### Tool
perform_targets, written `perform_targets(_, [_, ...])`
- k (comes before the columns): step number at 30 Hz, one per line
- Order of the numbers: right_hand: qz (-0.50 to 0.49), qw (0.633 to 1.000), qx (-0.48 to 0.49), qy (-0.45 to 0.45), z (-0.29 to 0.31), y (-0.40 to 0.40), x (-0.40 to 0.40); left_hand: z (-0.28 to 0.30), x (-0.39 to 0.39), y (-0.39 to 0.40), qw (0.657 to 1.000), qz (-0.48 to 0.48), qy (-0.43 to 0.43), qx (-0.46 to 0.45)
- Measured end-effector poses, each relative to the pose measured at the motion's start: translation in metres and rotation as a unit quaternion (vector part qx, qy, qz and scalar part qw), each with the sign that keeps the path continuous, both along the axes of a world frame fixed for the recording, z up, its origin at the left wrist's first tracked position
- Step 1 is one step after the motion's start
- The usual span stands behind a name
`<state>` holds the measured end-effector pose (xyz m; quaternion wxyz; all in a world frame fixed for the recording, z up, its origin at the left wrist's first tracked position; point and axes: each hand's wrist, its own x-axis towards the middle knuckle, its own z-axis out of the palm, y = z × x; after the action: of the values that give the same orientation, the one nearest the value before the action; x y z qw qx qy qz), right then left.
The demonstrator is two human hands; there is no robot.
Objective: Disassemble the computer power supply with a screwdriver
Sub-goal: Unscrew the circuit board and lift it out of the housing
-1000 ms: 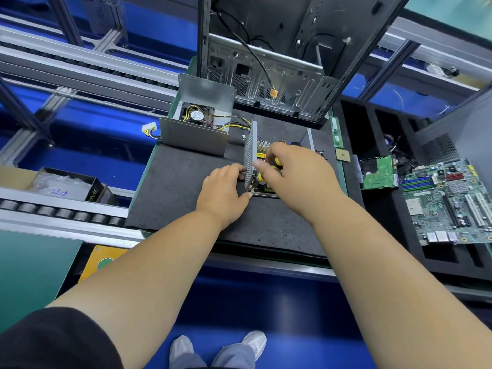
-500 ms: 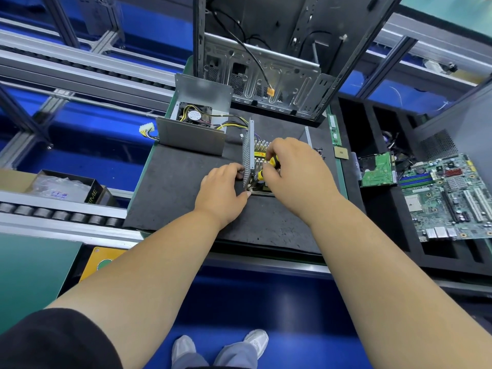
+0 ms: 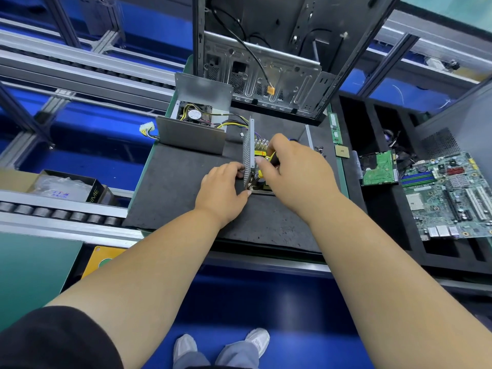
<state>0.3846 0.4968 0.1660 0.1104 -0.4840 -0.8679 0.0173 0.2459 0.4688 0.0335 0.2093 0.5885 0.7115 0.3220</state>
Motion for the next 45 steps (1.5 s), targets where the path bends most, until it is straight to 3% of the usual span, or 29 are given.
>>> perform_targets(3, [-0.005,1.0,0.007,-0.026,0.001,0.002,0.0,0.0,0.0,0.0,1.0,-0.002,0.002,0.001])
perform_targets(10, [0.036,0.995,-0.056,0.073,0.004,-0.002,-0.002,-0.001,0.0,0.0,1.0,-0.002,-0.001,0.0])
perform_targets(17, [0.007,1.0,0.014,0.004,0.002,-0.003,0.001,-0.001,0.0,0.0,1.0,-0.003,0.003,0.003])
perform_targets(24, [0.042,0.996,-0.034,0.076,0.001,-0.003,0.002,-0.002,0.0,0.001,1.0,-0.001,0.0,0.002])
perform_targets(32, [0.003,1.0,0.002,0.031,-0.002,-0.002,0.007,-0.002,0.0,0.0,1.0,-0.002,0.003,0.005])
perform_targets(45, [0.038,0.993,-0.046,0.099,-0.002,-0.006,0.017,-0.001,-0.001,0.0,1.0,0.001,-0.005,0.002])
